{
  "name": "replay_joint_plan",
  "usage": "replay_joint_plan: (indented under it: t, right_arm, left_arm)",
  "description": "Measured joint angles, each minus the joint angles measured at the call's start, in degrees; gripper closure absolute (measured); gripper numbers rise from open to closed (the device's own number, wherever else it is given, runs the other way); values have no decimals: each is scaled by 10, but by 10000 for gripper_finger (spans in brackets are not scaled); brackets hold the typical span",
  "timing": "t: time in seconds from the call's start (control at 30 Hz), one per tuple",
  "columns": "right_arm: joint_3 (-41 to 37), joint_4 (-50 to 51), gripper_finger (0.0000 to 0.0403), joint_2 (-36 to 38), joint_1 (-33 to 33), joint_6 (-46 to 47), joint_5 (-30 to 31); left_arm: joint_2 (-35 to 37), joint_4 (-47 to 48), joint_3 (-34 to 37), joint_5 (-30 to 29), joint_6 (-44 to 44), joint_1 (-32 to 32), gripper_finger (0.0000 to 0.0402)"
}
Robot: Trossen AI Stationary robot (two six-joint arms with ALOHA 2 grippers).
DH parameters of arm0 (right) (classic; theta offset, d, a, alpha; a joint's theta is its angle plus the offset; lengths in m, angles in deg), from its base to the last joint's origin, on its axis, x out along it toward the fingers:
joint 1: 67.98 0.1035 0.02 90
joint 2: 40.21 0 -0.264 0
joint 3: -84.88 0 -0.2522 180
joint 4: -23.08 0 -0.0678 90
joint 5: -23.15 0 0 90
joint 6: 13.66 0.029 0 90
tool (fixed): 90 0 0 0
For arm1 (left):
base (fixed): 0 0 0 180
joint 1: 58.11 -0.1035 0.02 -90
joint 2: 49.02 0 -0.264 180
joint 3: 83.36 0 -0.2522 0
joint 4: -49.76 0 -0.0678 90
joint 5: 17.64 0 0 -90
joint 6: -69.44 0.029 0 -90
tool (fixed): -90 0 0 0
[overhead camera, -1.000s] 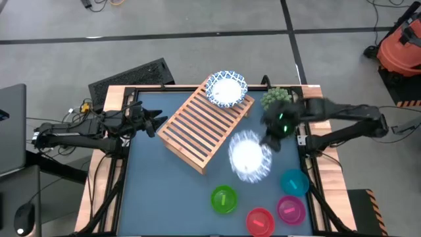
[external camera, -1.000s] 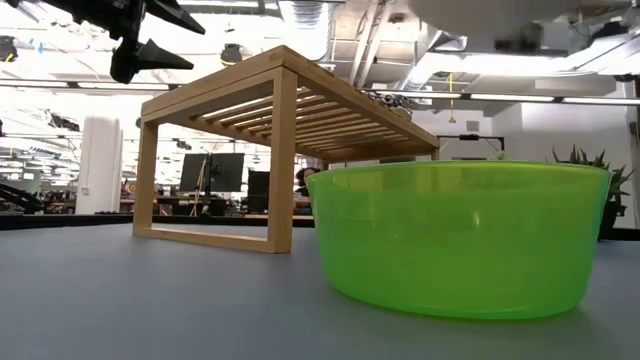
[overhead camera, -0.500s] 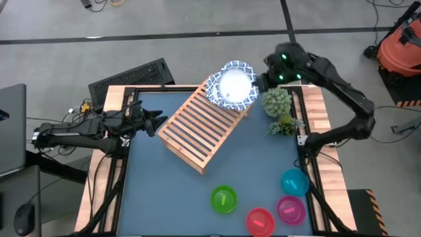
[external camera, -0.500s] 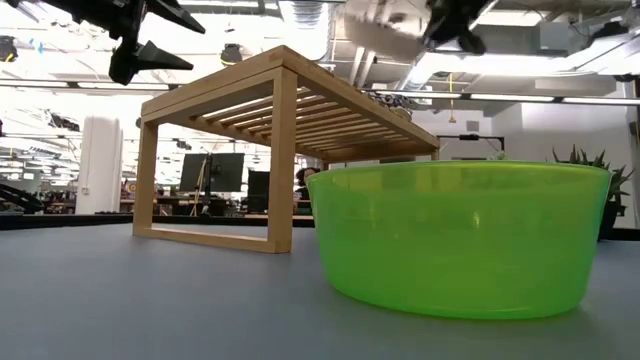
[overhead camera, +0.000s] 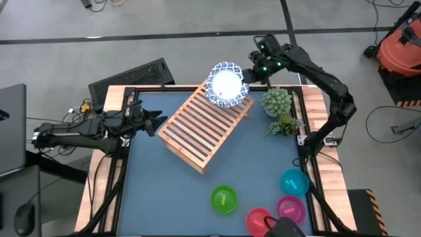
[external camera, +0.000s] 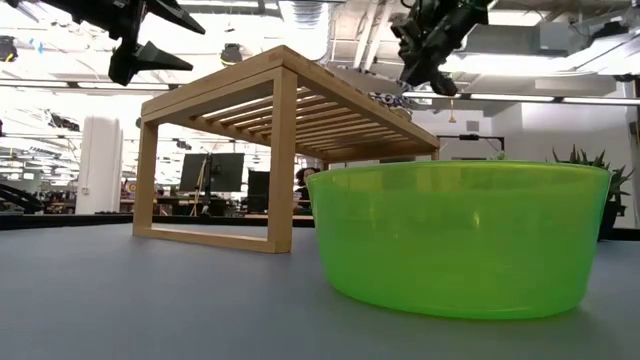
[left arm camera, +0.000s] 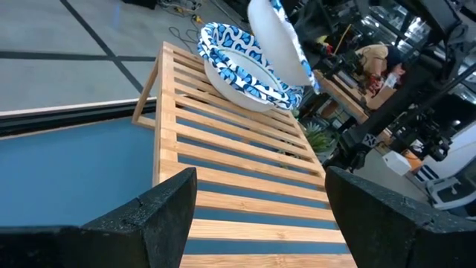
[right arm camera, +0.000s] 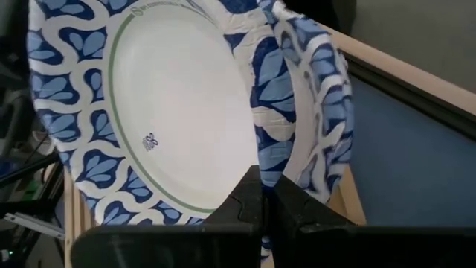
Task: Place and stack bowls onto a shelf
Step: Stack the white patterned bowl on top of the white patterned bowls on the shelf, then put the blue bowl on the shelf
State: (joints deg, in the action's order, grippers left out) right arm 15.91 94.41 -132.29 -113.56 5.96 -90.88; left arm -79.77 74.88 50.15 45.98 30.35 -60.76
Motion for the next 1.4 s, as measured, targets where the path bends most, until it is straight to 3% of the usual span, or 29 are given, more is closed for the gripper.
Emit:
replay_joint_plan:
  t: [0.37,0.8,1.0,1.23,1.4]
  right_arm:
    - [0,-7,323,-10,-6,-31,0]
    - [3,-58,199,-9,-25,-29,30]
    - [51,93,197,4,-21,-91,30]
    - [47,313,209,61,76,-94,62]
    - [-36,304,211,149,221,5,150]
  left_arm:
    - [0,-1,0,0,0,0,120]
    - [0,0,0,0,4,0,120]
    - [0,0,0,0,4,0,120]
    - [0,7,0,0,4,0,120]
    - [0,12,0,-10,2,0,120]
